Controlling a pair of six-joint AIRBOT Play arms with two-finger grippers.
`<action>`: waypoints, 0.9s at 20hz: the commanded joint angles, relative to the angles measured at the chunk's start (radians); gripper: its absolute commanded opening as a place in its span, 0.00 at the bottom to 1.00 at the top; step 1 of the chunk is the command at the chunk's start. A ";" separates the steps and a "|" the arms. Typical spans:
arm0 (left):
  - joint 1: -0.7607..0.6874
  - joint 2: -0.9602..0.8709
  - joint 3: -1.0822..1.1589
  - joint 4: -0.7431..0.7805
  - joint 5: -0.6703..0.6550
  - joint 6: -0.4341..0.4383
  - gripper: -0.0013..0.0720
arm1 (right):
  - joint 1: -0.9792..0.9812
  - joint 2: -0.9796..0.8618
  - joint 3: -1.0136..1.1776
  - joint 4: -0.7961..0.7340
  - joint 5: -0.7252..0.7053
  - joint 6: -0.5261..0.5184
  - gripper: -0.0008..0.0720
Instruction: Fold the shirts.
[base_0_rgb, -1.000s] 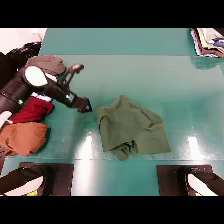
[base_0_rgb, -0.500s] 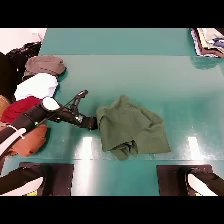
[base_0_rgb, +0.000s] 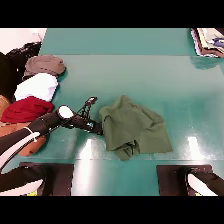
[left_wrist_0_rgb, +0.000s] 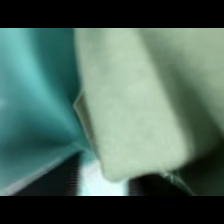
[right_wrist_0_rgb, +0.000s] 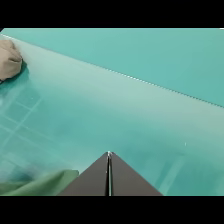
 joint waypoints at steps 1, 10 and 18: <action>-0.008 -0.010 0.000 -0.016 0.051 -0.003 0.34 | 0.000 0.000 0.001 0.000 0.000 0.002 0.04; 0.159 0.056 0.101 0.054 -0.084 0.005 0.05 | 0.000 -0.003 0.000 -0.066 0.020 0.005 0.04; 0.381 0.241 0.360 0.368 -0.175 -0.013 0.05 | 0.022 -0.234 -0.270 -0.093 0.074 0.088 0.65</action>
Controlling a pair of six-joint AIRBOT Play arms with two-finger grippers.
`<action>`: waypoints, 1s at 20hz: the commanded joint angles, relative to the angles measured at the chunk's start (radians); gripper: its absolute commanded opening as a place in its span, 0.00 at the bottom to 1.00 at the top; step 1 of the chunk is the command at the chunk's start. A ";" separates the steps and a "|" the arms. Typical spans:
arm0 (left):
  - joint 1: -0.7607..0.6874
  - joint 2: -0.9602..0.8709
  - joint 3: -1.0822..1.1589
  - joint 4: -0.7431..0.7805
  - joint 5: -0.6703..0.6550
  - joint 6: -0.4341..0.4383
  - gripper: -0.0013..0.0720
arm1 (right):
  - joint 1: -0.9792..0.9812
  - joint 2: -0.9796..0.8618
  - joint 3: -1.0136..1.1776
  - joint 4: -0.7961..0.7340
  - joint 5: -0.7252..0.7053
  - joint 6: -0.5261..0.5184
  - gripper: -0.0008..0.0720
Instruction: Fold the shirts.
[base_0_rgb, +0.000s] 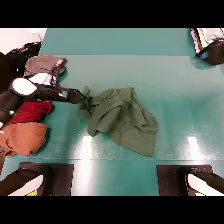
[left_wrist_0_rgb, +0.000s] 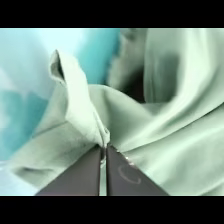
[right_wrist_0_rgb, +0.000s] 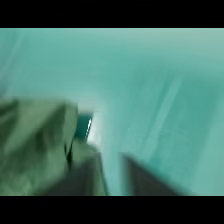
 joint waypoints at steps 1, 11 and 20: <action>0.042 0.032 0.072 0.101 -0.026 -0.004 0.05 | 0.024 -0.144 -0.180 0.087 -0.047 0.013 0.78; 0.042 0.032 0.072 0.154 -0.027 -0.005 0.05 | 0.164 -0.609 -0.182 0.319 -0.183 -0.099 0.77; 0.042 0.035 0.138 0.233 -0.040 -0.101 0.05 | 0.215 -0.661 0.089 0.213 -0.197 -0.074 0.03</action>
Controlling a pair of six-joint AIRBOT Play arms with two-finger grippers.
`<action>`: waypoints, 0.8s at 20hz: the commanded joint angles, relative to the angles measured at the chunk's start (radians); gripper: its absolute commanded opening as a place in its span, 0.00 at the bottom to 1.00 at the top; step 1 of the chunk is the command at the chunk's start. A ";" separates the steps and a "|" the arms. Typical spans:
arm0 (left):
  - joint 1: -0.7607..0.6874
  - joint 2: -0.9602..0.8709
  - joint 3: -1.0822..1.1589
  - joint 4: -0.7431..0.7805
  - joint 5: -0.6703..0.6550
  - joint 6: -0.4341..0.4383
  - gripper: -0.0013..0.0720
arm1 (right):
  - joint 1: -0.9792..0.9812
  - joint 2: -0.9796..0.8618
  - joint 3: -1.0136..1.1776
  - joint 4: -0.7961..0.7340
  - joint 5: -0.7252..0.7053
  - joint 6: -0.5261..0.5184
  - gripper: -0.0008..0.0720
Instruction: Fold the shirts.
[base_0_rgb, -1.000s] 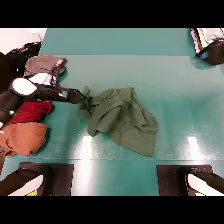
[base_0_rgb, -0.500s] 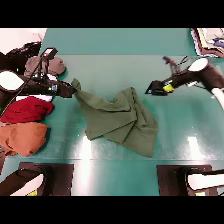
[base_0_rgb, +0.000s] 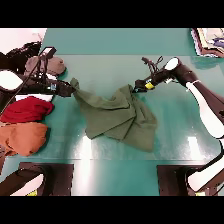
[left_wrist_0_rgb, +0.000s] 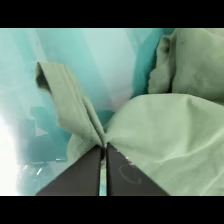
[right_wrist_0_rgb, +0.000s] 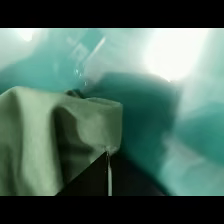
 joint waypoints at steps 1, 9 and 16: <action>0.001 0.002 0.115 0.117 -0.033 -0.098 0.05 | -0.013 0.057 0.120 -0.127 0.012 0.041 0.03; 0.001 0.002 0.860 0.171 -0.179 -0.117 0.05 | -0.108 0.506 0.420 -0.315 0.087 0.050 0.03; 0.001 0.080 1.074 0.115 -0.251 -0.145 0.05 | -0.110 0.803 0.311 -0.338 0.101 0.050 0.03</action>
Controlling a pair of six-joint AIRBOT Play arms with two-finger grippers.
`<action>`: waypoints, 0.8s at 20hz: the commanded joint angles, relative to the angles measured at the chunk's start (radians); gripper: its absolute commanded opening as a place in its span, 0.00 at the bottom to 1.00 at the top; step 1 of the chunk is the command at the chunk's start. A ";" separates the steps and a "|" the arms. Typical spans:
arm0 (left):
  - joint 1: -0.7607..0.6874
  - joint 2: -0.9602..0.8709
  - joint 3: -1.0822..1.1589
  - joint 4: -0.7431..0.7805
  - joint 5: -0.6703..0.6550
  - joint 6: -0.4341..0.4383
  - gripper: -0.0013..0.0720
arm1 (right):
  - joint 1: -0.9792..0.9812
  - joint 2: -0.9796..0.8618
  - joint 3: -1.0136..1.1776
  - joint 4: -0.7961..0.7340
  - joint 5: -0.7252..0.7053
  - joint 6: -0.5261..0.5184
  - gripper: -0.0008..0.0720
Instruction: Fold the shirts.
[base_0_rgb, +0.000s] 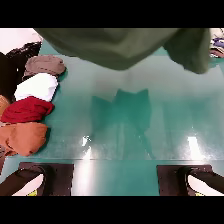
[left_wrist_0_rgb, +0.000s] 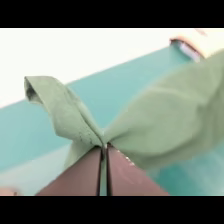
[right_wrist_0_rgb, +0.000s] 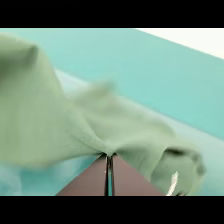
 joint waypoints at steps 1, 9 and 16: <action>0.001 0.066 0.060 -0.022 0.003 -0.019 0.05 | -0.002 0.151 -0.075 -0.040 0.005 0.003 0.03; 0.001 0.098 -0.143 0.106 -0.118 -0.124 0.05 | -0.002 0.213 -0.294 -0.044 0.137 0.177 0.03; 0.001 -0.139 -0.806 0.119 0.105 -0.114 0.06 | -0.002 -0.151 -0.611 -0.047 0.144 0.151 0.04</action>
